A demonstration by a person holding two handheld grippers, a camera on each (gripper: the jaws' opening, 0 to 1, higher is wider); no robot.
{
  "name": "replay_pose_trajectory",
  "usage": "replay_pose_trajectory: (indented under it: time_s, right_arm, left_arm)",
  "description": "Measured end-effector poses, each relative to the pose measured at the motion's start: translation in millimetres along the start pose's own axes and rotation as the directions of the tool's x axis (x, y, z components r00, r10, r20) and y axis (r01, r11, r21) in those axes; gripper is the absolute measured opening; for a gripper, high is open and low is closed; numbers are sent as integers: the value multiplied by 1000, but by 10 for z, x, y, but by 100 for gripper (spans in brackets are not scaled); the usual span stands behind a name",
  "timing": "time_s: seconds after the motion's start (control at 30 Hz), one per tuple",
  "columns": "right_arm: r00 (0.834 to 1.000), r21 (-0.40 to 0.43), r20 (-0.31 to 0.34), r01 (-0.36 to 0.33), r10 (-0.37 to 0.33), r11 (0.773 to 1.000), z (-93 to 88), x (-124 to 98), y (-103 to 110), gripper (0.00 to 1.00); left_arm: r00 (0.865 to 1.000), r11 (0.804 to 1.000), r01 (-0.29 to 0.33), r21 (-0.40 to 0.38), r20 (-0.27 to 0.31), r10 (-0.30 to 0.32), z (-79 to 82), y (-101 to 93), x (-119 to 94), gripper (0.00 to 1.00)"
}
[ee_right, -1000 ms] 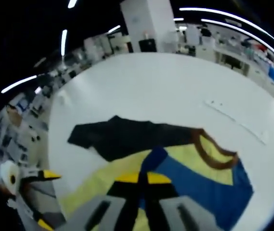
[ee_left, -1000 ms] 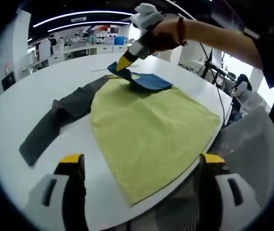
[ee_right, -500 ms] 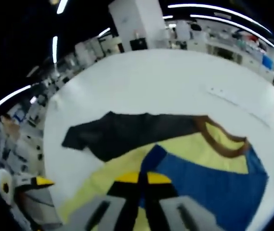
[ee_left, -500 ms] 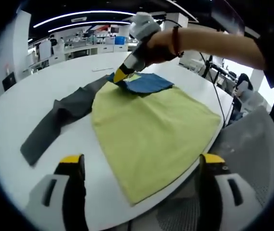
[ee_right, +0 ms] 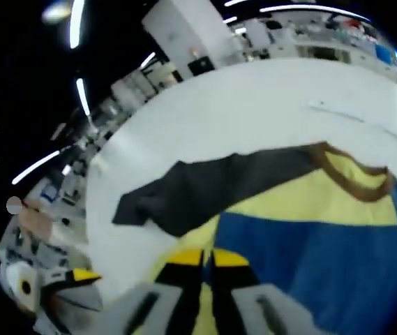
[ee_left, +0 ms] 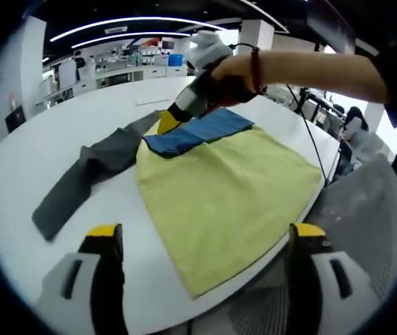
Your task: Fold the garment on the visible template until the final outline fits inside the template.
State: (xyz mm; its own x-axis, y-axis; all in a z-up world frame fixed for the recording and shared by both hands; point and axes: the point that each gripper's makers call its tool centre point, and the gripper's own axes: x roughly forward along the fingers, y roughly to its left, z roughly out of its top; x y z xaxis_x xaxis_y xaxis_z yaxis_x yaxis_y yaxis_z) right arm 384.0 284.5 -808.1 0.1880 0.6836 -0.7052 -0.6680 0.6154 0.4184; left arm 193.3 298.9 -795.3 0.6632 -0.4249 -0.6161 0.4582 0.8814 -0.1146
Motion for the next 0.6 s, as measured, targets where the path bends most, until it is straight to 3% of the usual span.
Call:
replay_pose_trajectory:
  time_s: [0.17, 0.27, 0.37, 0.5, 0.6]
  right_arm:
    - [1000, -14, -14, 18, -18, 1000, -33, -23, -54, 1]
    - [1000, -25, -8, 27, -28, 999, -34, -31, -74, 9]
    - [999, -61, -2, 52, -52, 997, -38, -47, -108, 26]
    - [996, -102, 10, 87, -87, 991, -41, -73, -172, 57]
    - [994, -124, 21, 106, -104, 987, -56, -118, -226, 71]
  left_arm:
    - [1000, 1000, -2, -2, 5, 2, 13, -2, -2, 96]
    - [1000, 1000, -4, -3, 5, 4, 14, 3, -5, 97]
    - [1000, 1000, -6, -4, 9, 6, 24, 3, -10, 97]
    - [1000, 1000, -10, -7, 10, 11, 26, 10, -12, 98]
    - [1000, 1000, -12, -4, 8, 12, 22, 5, -12, 99]
